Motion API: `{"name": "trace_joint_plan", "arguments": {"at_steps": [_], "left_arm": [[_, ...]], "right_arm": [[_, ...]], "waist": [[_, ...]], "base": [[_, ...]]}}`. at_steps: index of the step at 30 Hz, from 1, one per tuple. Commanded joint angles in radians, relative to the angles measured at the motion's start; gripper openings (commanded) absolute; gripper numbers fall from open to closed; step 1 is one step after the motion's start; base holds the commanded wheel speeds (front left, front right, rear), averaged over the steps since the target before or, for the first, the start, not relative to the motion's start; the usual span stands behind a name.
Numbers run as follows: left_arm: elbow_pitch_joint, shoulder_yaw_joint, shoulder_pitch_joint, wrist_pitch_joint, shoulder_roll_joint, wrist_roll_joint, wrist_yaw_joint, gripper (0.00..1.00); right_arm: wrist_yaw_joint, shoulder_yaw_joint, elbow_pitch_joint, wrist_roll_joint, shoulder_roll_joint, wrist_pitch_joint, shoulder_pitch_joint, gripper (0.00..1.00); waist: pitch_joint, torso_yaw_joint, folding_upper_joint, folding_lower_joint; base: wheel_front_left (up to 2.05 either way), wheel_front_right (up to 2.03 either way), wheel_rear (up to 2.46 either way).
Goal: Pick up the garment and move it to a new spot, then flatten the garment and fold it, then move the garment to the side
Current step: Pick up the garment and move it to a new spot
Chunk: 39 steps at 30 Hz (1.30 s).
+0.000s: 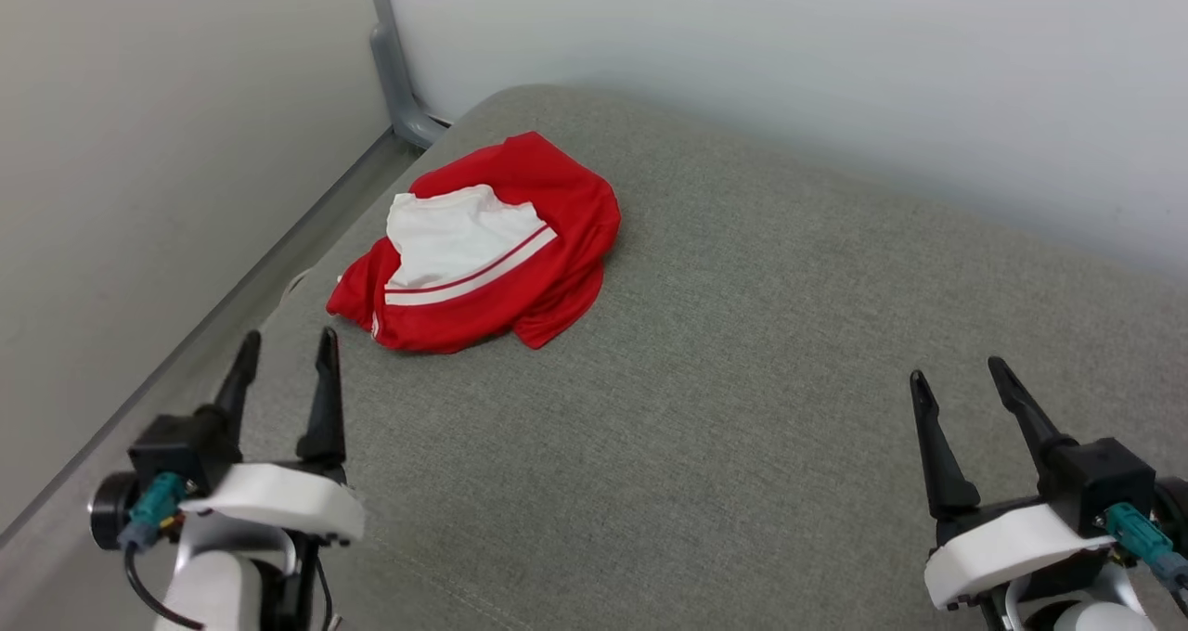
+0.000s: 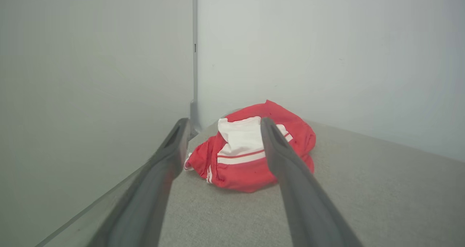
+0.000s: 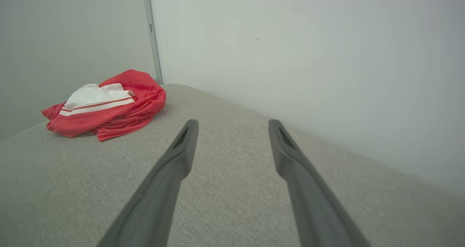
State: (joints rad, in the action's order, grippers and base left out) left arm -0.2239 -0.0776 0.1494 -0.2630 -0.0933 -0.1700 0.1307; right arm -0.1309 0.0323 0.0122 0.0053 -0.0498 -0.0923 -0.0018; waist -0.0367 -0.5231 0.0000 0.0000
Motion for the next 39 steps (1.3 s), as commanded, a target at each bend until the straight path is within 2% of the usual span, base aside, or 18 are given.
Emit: {"name": "trace_joint_plan", "arguments": {"at_steps": [1,6,12,21,27,32,39], "left_arm": [[-0.009,-0.007,0.038,-0.002,-0.018,-0.009,0.0,1.0],[-0.088,-0.01,0.177,-0.002,-0.091,-0.058,0.0,1.0],[-0.205,0.021,0.353,0.022,-0.206,-0.167,0.0,1.0],[-0.318,0.158,0.572,0.271,-0.431,-0.426,0.0,1.0],[-0.389,0.241,0.637,0.461,-0.559,-0.608,0.0,1.0],[-0.448,0.311,0.659,0.595,-0.618,-0.724,0.0,1.0],[-0.569,0.365,0.668,0.697,-0.605,-0.84,0.0,1.0]], "right_arm": [[0.0,-0.002,0.014,-0.013,-0.001,0.005,-0.023,1.0],[0.0,-0.003,0.048,-0.031,-0.001,0.028,-0.059,1.0],[0.0,0.0,0.085,-0.054,-0.001,0.048,-0.093,1.0],[0.0,-0.005,0.131,-0.074,-0.001,0.064,-0.155,1.0],[0.0,-0.013,0.148,-0.08,-0.001,0.061,-0.196,1.0],[0.0,-0.018,0.147,-0.084,-0.001,0.055,-0.219,1.0],[0.0,-0.034,0.145,-0.08,-0.001,0.045,-0.25,1.0]], "waist": [[-0.031,0.021,0.0,0.0],[-0.107,0.08,0.0,0.0],[-0.2,0.154,0.0,0.0],[-0.341,0.25,0.0,0.0],[-0.431,0.306,0.0,0.0],[-0.486,0.337,0.0,0.0],[-0.534,0.358,0.0,0.0]], "base": [[0.0,0.0,0.0],[0.0,0.0,0.0],[0.0,0.0,0.0],[0.0,0.0,0.0],[0.0,0.0,0.0],[0.0,0.0,0.0],[0.0,0.0,0.0]]}}
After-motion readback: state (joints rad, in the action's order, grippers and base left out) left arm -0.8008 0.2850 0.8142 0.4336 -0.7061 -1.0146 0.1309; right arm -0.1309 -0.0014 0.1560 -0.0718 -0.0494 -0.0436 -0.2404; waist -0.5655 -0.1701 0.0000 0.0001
